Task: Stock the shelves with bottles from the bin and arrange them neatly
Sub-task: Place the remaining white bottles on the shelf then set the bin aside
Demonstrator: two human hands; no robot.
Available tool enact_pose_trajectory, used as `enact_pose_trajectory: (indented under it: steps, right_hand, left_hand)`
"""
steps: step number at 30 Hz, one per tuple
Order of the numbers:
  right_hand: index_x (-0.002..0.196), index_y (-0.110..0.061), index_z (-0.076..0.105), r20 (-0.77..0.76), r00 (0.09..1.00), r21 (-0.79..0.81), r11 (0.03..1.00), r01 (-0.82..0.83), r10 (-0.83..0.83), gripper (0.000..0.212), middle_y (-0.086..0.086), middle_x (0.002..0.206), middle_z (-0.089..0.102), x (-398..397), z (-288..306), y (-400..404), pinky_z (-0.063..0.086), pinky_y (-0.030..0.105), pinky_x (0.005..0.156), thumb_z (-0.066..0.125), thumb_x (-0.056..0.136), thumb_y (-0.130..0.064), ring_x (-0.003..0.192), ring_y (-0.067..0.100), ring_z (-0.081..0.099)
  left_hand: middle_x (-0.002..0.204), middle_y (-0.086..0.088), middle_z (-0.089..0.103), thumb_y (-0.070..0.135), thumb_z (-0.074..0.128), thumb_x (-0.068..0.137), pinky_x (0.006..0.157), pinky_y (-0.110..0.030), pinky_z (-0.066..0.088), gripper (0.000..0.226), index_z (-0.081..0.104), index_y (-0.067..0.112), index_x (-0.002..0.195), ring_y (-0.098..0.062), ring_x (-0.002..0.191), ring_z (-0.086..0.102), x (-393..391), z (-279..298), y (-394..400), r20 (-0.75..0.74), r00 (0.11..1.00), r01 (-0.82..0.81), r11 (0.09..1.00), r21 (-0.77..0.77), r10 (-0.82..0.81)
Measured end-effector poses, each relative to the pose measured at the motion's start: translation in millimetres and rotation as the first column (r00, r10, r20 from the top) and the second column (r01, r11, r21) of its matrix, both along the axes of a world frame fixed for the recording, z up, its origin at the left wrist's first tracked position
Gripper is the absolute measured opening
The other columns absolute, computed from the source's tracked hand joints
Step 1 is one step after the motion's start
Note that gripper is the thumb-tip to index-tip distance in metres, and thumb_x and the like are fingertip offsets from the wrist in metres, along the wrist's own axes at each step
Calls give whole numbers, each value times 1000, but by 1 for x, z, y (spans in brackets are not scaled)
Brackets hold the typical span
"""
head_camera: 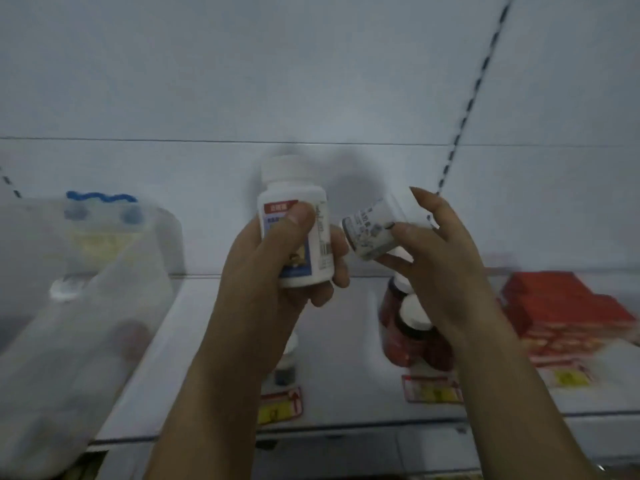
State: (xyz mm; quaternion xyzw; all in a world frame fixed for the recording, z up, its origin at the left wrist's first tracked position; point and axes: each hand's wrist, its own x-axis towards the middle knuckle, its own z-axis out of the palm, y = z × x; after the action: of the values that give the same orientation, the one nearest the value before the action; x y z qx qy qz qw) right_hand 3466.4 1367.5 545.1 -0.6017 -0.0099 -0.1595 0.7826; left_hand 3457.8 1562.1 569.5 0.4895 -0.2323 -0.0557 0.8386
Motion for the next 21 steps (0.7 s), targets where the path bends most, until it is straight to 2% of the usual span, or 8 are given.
enact_pose_trajectory:
  steps: [3,5,7,11,13,15,19,21]
  right_hand:
    - [122,-21,61,-22,991,10,991,134,-134,47,16,118,67,-52,-2,-72,60,43,81,63,76,-10,101,31,70]
    - [121,-21,61,-35,980,33,979,199,-198,50,13,111,67,-89,-6,-117,58,36,70,61,73,-8,91,25,69]
    - [121,-20,61,-44,963,53,962,268,-266,53,10,103,67,-126,-12,-160,51,33,66,59,69,-7,85,22,65]
    - [117,-18,59,-49,919,58,918,394,-391,52,15,109,66,-202,-25,-238,54,46,81,57,67,-2,94,27,66]
    - [114,-17,57,-58,893,58,891,450,-447,50,22,113,64,-239,-30,-271,58,46,84,55,66,-1,98,30,66]
    - [112,-15,55,-78,857,72,854,515,-510,49,24,115,64,-274,-35,-302,58,52,87,55,65,0,99,33,66]
    - [108,-18,52,-110,758,93,753,651,-642,44,25,118,64,-340,-42,-357,59,54,85,57,69,2,105,43,68]
    - [113,-21,52,-128,718,94,712,696,-684,44,26,118,64,-370,-48,-382,61,52,82,55,80,9,105,44,68]
  left_hand:
    - [76,-8,66,44,60,78,45,-26,43,35,66,15,98,-20,55,59,-22,-2,-71,-14,992,124,991,-59,-125]
    - [75,-8,66,45,60,76,46,-27,42,38,66,14,98,-20,54,58,-44,-3,-118,-33,981,187,979,-76,-190]
    - [75,-9,67,45,62,74,48,-27,42,38,70,15,95,-21,54,58,-68,-5,-165,-64,969,234,970,-67,-239]
    - [74,-12,68,43,62,82,46,-25,45,35,72,13,97,-21,54,61,-116,-14,-255,-124,939,318,947,-49,-321]
    - [73,-10,68,42,56,87,51,-29,42,36,66,10,101,-21,55,60,-139,-21,-295,-161,921,355,934,-31,-355]
    - [76,-11,68,43,61,84,53,-31,41,37,66,10,100,-22,58,60,-162,-27,-333,-199,891,409,912,-43,-409]
    - [80,-12,66,49,71,70,48,-25,46,43,73,14,94,-23,60,60,-199,-32,-401,-233,801,545,833,-98,-551]
    - [83,-10,66,51,82,67,50,-26,47,53,70,12,102,-23,62,61,-215,-31,-434,-202,750,621,776,-113,-630]
